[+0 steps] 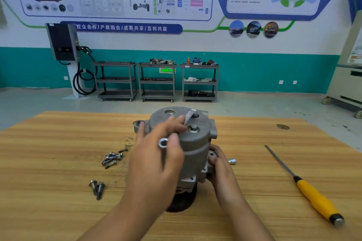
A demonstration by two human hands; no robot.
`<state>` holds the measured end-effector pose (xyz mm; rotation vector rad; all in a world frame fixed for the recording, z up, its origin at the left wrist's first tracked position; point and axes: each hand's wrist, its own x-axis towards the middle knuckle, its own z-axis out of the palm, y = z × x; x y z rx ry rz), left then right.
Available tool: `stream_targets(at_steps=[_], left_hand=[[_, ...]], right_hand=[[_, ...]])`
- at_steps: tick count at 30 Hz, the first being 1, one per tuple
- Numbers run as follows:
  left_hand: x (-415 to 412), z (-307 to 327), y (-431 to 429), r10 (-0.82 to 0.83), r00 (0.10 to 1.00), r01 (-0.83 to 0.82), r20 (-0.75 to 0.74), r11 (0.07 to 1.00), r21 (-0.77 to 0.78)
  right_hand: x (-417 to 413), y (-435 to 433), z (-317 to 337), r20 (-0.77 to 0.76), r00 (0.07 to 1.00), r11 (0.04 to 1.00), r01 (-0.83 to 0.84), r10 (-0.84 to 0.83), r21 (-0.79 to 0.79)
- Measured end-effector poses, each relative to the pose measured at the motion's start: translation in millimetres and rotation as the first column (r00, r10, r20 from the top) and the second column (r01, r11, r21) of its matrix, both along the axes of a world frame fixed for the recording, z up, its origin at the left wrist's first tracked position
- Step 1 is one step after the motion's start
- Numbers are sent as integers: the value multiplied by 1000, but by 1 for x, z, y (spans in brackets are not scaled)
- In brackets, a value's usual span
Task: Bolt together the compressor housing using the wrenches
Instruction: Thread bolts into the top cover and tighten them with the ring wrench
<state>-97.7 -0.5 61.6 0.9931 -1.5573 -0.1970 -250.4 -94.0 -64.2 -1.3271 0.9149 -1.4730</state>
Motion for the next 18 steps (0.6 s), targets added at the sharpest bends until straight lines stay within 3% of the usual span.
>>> stream_targets(at_steps=[3, 6, 10, 18], left_hand=[[16, 9, -9, 76, 970, -66, -232, 997, 51], [34, 21, -25, 191, 936, -151, -296, 977, 154], [55, 32, -54, 273, 925, -192, -263, 935, 297], [54, 70, -116, 180, 966, -57, -188, 850, 523]], right_hand=[[1, 6, 27, -58, 993, 994, -103, 104, 21], [4, 9, 28, -14, 997, 997, -70, 70, 26], [6, 7, 31, -47, 996, 996, -79, 80, 41], [4, 5, 25, -54, 995, 997, -78, 79, 16]])
